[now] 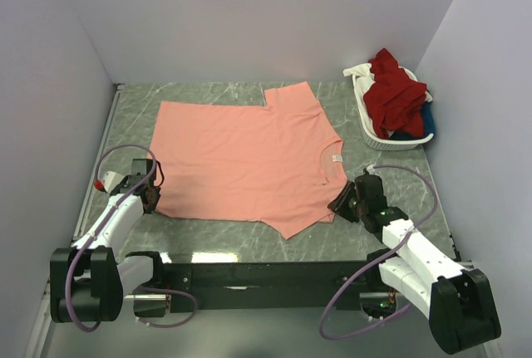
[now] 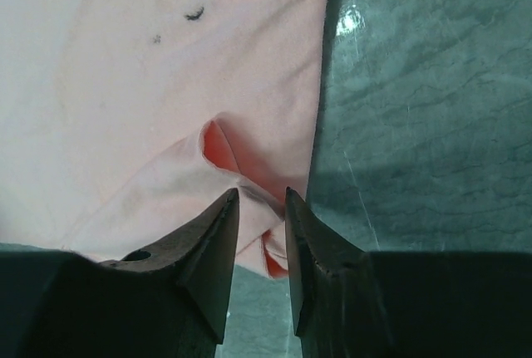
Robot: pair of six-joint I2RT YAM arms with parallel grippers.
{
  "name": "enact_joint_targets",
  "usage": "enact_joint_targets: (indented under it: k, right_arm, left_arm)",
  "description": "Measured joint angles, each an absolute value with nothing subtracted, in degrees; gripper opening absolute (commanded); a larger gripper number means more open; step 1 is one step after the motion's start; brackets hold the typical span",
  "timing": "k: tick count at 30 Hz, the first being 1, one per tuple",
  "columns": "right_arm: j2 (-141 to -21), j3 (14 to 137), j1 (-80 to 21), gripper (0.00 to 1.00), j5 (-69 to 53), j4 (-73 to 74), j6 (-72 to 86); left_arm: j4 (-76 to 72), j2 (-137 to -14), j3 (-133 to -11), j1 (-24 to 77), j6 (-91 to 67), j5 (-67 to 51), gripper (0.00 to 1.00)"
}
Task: Fold and stack the t-shirts
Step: Fold the tshirt
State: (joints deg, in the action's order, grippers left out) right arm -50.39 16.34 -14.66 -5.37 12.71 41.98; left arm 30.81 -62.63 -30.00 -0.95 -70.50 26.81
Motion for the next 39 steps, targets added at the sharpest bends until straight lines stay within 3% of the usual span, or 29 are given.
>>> enact_joint_targets:
  k: [7, 17, 31, 39]
  right_arm:
    - [-51.7, 16.3, -15.6, 0.33, -5.0, 12.7, 42.1]
    - [-50.3, 16.3, -15.6, 0.01, -4.9, 13.0, 42.4]
    - [-40.5, 21.6, -15.8, 0.0, -6.9, 20.3, 42.3]
    - [-44.6, 27.9, -15.9, 0.0, -6.9, 20.7, 42.1]
  left_arm:
    - [30.7, -62.8, -30.0, -1.0, -70.5, 26.8, 0.01]
    - [30.7, -62.8, -30.0, -1.0, -69.8, 26.8, 0.01]
    - [32.2, -62.0, -31.0, -1.0, -69.6, 26.8, 0.01]
    - [32.5, -72.9, -43.4, -0.8, -69.6, 26.3, 0.01]
